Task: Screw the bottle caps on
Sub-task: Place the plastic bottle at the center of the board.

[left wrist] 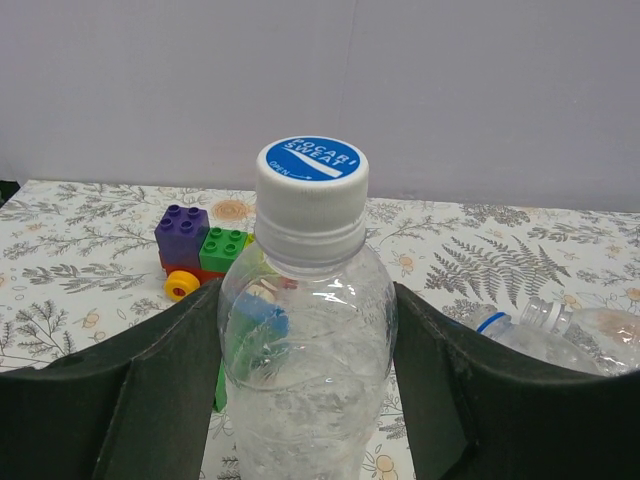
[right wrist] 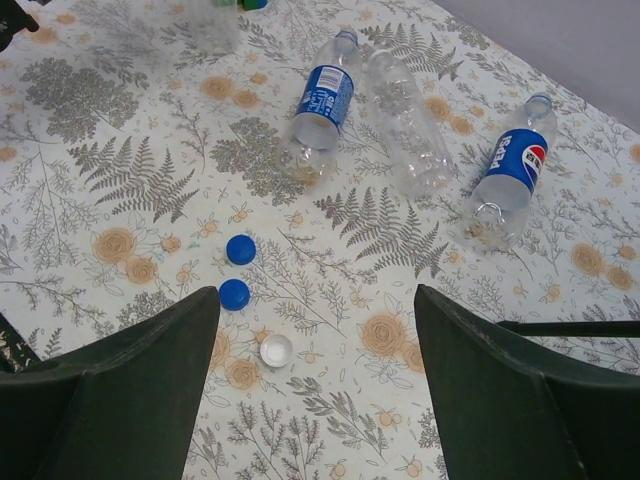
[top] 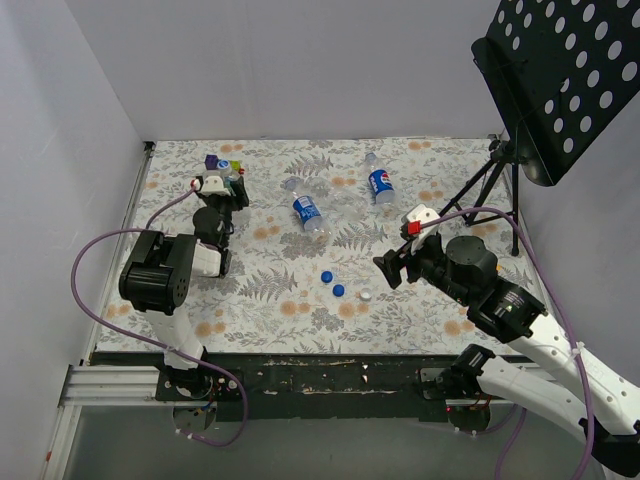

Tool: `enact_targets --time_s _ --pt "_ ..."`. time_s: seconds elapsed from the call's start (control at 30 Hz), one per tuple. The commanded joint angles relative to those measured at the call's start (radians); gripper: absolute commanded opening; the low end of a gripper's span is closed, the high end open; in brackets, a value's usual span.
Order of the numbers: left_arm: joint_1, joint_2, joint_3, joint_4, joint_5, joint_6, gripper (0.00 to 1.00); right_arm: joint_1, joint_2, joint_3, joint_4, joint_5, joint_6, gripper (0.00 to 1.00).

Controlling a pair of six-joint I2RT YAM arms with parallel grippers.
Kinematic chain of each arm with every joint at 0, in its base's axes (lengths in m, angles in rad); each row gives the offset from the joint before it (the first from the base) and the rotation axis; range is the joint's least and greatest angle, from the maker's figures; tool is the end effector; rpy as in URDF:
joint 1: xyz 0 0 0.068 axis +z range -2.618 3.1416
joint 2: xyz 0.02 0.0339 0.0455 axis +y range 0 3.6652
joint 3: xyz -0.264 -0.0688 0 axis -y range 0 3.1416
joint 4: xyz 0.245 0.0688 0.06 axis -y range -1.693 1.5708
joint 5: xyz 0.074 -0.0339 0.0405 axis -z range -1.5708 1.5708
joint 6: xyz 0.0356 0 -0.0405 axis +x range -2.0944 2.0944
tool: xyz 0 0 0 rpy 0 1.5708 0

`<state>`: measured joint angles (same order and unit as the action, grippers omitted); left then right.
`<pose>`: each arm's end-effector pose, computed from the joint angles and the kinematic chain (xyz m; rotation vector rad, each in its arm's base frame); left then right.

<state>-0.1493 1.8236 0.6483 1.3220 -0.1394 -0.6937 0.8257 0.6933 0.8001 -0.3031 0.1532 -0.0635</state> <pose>0.3408 -0.0463 0.1821 -0.5020 1.3628 -0.5940 0.1133 0.1148 0.3467 -0.6644 1.6552 0.4166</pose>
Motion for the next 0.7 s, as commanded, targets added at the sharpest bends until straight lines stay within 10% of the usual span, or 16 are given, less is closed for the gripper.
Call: enact_targets --time_s 0.0,0.67 --pt "0.005 -0.012 -0.038 0.135 0.040 0.020 0.27 0.000 -0.023 0.025 0.006 0.005 -0.032 0.86" --pt "0.005 -0.086 -0.119 0.121 0.024 0.010 0.90 0.000 -0.046 0.031 -0.024 0.006 -0.015 0.86"
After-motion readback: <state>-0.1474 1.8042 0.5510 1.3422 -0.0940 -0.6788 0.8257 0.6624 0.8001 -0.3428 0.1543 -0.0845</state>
